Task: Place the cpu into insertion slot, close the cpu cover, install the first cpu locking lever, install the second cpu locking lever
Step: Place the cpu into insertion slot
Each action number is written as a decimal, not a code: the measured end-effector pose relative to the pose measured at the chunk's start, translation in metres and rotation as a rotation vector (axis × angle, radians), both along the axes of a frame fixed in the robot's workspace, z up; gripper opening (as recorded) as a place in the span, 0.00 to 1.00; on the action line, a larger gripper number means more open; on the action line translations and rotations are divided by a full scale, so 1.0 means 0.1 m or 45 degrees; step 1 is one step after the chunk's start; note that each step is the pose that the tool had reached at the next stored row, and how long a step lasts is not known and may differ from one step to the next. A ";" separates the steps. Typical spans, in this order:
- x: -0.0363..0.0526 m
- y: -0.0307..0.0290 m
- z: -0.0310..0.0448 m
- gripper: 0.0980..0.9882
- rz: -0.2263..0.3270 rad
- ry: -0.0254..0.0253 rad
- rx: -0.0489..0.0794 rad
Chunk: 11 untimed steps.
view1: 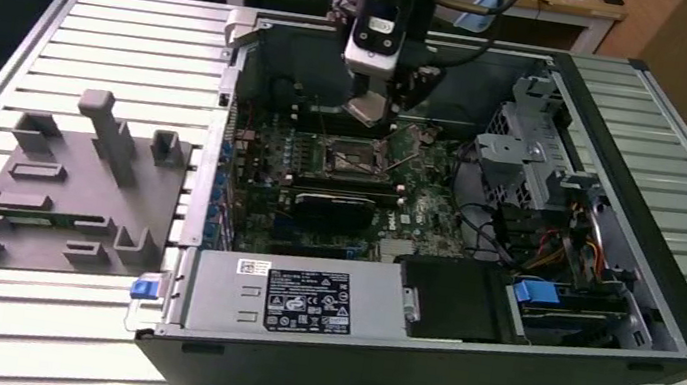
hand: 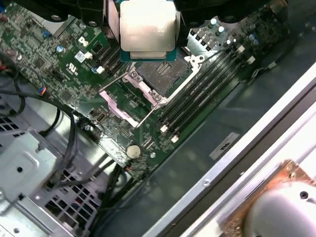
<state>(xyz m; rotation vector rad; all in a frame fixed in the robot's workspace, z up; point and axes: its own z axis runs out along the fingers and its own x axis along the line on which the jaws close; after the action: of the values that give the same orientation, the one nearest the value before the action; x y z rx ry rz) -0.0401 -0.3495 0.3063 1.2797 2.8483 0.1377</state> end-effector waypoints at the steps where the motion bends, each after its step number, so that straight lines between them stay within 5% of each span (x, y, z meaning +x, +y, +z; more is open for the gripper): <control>1: 0.000 0.000 -0.002 0.49 -0.025 0.0000 0.000; 11: 0.000 0.000 -0.053 0.49 -0.255 0.0000 0.000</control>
<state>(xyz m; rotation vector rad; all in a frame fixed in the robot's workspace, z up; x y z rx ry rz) -0.0401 -0.3495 0.3011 1.5537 2.6987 0.1340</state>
